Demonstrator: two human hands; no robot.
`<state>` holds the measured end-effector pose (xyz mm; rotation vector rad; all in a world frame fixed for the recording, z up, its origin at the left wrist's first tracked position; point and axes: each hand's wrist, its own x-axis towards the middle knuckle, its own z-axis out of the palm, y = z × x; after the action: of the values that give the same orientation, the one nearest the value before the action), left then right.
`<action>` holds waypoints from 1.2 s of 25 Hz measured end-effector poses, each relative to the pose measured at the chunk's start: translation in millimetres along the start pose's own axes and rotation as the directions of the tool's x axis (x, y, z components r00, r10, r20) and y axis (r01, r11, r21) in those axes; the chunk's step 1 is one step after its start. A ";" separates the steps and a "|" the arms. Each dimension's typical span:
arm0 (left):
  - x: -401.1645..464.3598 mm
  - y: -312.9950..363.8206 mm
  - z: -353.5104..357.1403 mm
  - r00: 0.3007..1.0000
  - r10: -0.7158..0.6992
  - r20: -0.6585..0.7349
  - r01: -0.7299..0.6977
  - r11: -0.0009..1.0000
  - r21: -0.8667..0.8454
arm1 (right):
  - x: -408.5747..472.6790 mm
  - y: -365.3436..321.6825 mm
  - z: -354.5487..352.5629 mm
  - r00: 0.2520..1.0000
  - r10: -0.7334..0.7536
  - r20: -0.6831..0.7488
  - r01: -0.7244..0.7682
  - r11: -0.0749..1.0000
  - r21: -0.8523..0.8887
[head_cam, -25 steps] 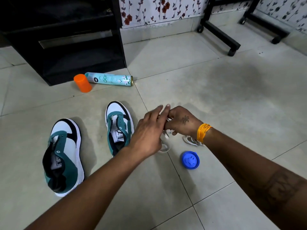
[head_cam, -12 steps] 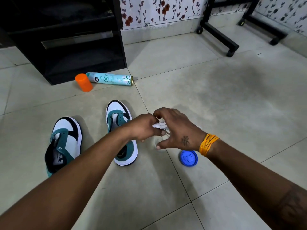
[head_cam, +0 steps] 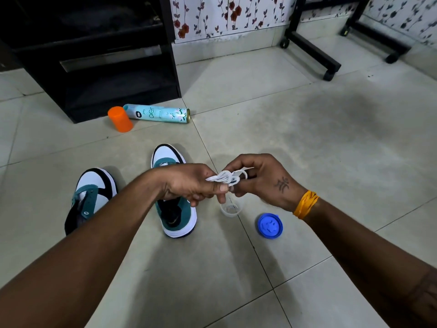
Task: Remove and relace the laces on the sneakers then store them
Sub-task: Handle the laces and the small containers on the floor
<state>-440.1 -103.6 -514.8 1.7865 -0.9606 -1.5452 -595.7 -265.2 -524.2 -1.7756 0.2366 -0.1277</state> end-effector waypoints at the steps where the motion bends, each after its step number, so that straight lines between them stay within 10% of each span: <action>1: -1.1 -0.8 2.0 1.000 0.004 -0.012 -0.005 0.999 -0.049 | -0.1 -0.3 -0.3 1.000 0.014 -0.015 -0.013 0.998 0.054; 8: 28.2 6.8 38.8 0.835 -0.240 -0.495 -0.133 0.785 -0.605 | 0.0 9.0 27.5 0.928 0.119 -0.353 -0.002 0.949 0.315; 12: 45.8 5.3 59.1 0.567 -0.382 -0.730 -0.305 0.725 -0.617 | -4.6 9.7 42.6 0.935 0.132 -0.330 -0.008 0.936 0.352; 16: 50.7 4.0 65.0 0.466 -0.399 -0.790 -0.425 0.682 -0.595 | -4.3 9.1 42.2 0.949 0.113 -0.294 -0.015 0.948 0.317; 24: 59.7 13.8 71.8 0.706 -0.445 -0.551 -0.516 0.209 -0.831 | -1.5 31.9 66.5 0.858 0.043 -0.512 0.023 0.992 0.121; 27: 57.2 8.8 72.1 0.761 -0.414 -0.499 -0.515 0.082 -0.854 | -10.8 38.3 61.4 0.889 -0.200 -0.411 0.099 0.962 -0.254; 30: 53.2 8.7 72.4 0.811 -0.372 -0.451 -0.491 -0.015 -0.871 | -12.2 39.5 58.4 0.903 -0.262 -0.342 0.187 0.954 -0.236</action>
<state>-509.2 -150.3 -549.4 0.8069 0.5170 -0.8713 -598.6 -214.8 -574.9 -1.9658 0.3216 -0.6309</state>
